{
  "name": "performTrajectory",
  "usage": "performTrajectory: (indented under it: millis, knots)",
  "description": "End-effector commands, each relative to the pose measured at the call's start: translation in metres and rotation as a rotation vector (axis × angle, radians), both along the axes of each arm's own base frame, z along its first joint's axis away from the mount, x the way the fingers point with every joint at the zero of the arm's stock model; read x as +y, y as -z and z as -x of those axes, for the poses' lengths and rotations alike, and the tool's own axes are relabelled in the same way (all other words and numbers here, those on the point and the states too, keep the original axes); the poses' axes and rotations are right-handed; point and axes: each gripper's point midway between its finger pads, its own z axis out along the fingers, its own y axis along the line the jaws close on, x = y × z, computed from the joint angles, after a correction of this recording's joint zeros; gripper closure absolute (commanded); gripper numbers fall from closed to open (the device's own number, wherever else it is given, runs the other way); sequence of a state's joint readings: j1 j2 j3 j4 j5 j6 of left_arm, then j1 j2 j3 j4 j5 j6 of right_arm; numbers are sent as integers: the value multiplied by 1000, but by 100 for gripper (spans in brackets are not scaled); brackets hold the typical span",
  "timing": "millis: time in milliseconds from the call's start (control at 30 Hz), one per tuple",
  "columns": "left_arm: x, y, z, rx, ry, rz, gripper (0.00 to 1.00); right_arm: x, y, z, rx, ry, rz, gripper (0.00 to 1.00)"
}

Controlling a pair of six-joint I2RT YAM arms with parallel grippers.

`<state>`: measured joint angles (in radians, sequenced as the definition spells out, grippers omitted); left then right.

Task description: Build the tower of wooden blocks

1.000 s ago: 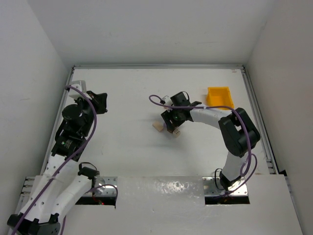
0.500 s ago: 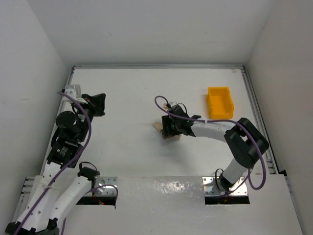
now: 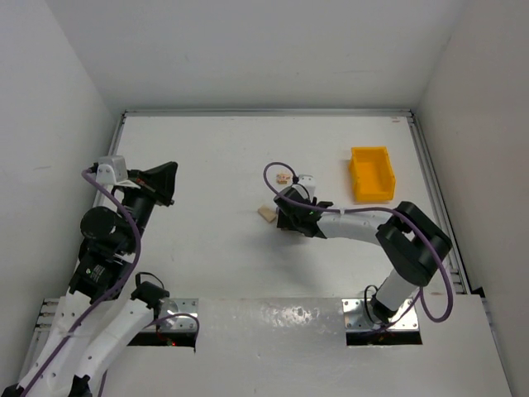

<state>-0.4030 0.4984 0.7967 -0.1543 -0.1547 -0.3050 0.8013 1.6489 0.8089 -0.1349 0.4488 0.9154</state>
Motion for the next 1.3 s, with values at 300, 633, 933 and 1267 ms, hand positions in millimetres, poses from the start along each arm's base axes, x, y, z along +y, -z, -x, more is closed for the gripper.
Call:
performTrajectory:
  millis: [300,633,933,1267]
  knots:
    - [-2,-11,4,-28,8,17,96,11,9,-2,0,14,28,39]
    - [-3,-8,2,-18,5,13,96,16,7,5,0,-34,48,36]
    - [-2,-8,1,-17,0,12,96,22,3,8,-5,-89,68,31]
    - [-3,-5,-1,-7,0,7,96,38,-36,-1,-50,-210,70,20]
